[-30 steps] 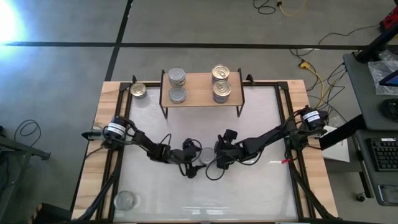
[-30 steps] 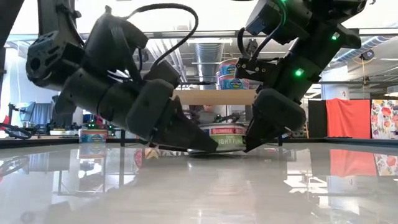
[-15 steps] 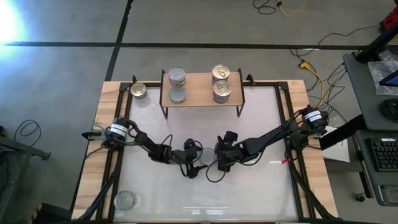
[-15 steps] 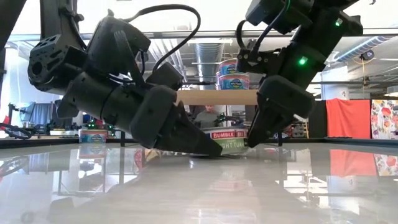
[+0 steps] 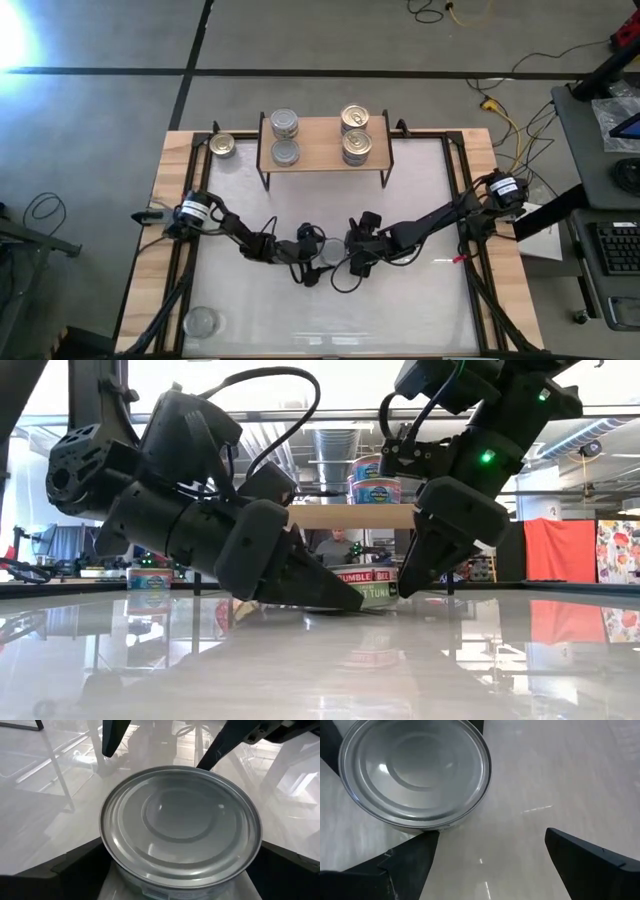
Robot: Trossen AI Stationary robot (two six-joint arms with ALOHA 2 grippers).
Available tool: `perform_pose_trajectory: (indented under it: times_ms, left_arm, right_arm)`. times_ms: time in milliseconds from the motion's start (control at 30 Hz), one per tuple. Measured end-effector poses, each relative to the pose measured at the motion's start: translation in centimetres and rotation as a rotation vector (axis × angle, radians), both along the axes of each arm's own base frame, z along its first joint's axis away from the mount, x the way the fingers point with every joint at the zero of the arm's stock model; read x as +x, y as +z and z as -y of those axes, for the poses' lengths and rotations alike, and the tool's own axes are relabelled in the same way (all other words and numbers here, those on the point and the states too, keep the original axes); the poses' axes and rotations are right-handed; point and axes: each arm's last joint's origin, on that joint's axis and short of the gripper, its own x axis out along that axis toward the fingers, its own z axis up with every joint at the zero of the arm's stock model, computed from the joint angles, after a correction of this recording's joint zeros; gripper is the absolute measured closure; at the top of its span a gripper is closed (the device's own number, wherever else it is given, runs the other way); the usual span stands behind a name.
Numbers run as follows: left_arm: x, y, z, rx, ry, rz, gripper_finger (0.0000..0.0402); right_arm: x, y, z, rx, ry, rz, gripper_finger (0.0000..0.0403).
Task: Stack canned seafood by type on shelf
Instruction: Stack the green tuna can on top of the green tuna can on the shelf
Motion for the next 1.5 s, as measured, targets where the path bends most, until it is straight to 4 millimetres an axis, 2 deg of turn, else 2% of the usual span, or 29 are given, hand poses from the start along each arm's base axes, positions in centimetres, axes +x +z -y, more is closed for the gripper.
perform_pose_trajectory:
  times_ms: [133, 267, 500, 633, 833, 967, 1100, 1300, 1500]
  left_arm:
    - [0.1, 0.1, -0.1, -0.038, 0.016, 0.016, 0.0005]
    - [0.1, 0.2, -0.1, -0.072, 0.026, 0.028, 0.0024]
    - [-0.8, 1.8, -0.4, -0.092, 0.041, 0.022, 0.0038]
    - [-2.5, 4.7, -0.3, -0.081, 0.029, 0.042, 0.0038]
    - [-7.0, 10.4, -1.6, -0.017, -0.008, 0.108, 0.0038]
    - [-9.7, 13.8, -2.8, 0.026, -0.044, 0.162, 0.0038]
    - [-11.4, 16.3, -4.1, 0.118, -0.044, 0.093, 0.0038]
    - [-13.2, 21.0, -6.8, 0.262, 0.011, -0.033, 0.0038]
    - [-14.3, 23.2, -10.5, 0.348, 0.119, -0.129, 0.0037]
  right_arm:
    - [-0.1, -0.1, 0.0, -0.001, -0.001, -0.002, 0.0035]
    - [-0.2, -0.1, 0.1, -0.004, -0.009, -0.019, 0.0035]
    - [0.2, 1.9, -0.2, -0.013, -0.034, -0.079, 0.0035]
    - [0.1, 4.7, -0.8, -0.039, 0.016, -0.128, 0.0035]
    - [1.2, 11.0, -1.1, -0.071, 0.124, 0.027, 0.0035]
    - [2.1, 13.5, -0.7, -0.12, 0.194, 0.081, 0.0035]
    - [3.9, 15.2, 0.3, -0.161, 0.212, 0.171, 0.0035]
    - [6.6, 15.7, 2.6, -0.208, 0.202, 0.168, 0.0054]
    - [8.0, 18.7, 5.5, -0.276, 0.173, 0.292, 0.0105]
